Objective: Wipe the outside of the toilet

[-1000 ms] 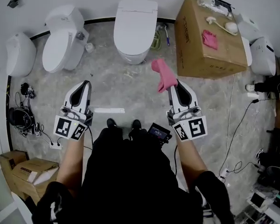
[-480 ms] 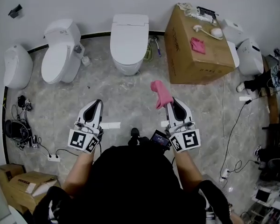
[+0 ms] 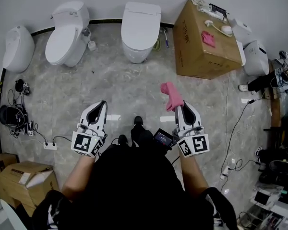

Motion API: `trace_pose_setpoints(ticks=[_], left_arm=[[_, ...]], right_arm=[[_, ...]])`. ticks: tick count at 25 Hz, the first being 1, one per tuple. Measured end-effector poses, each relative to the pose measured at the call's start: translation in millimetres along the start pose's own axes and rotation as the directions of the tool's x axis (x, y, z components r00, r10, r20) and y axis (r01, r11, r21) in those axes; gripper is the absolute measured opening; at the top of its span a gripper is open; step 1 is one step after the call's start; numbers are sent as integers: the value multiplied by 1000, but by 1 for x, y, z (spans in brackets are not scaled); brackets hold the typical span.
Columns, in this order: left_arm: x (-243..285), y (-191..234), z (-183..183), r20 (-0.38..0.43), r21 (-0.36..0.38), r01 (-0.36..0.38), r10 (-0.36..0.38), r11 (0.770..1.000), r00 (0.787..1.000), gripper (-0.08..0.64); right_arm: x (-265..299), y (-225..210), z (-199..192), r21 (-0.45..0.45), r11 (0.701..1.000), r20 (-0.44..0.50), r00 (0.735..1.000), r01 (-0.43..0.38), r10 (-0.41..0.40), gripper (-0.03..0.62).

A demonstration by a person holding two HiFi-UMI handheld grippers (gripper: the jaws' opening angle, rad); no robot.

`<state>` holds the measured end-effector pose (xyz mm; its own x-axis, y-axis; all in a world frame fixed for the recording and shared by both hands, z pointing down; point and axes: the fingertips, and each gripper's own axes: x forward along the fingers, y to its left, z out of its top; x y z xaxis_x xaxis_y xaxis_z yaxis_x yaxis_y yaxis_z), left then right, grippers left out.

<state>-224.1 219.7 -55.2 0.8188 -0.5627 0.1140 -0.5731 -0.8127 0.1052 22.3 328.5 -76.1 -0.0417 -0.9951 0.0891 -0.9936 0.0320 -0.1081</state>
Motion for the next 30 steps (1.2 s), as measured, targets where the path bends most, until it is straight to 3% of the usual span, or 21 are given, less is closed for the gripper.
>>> trace_pose_setpoints(ticks=[4, 9, 15, 22, 26, 30], left_arm=[[-28, -1, -11, 14, -38, -20, 20, 999, 1000, 14], [-32, -15, -20, 5, -49, 13, -13, 999, 1000, 14], [-6, -52, -12, 7, -31, 48, -48, 998, 999, 14], [44, -101, -1, 20, -24, 73, -72, 997, 997, 14], [72, -136, 4, 13, 12, 125, -125, 992, 992, 14], [81, -141, 10, 3, 10, 140, -140, 990, 990, 14]], right_arm=[[-21, 14, -10, 32, 999, -28, 999, 23, -22, 63], [-43, 14, -7, 35, 998, -35, 998, 54, -53, 63], [-55, -7, -5, 40, 999, -3, 1000, 22, -22, 63], [-69, -42, -4, 27, 995, 8, 995, -97, 97, 63], [-86, -77, -16, 58, 995, -3, 997, -77, 77, 63], [-77, -82, -14, 53, 996, 9, 997, -73, 73, 63]])
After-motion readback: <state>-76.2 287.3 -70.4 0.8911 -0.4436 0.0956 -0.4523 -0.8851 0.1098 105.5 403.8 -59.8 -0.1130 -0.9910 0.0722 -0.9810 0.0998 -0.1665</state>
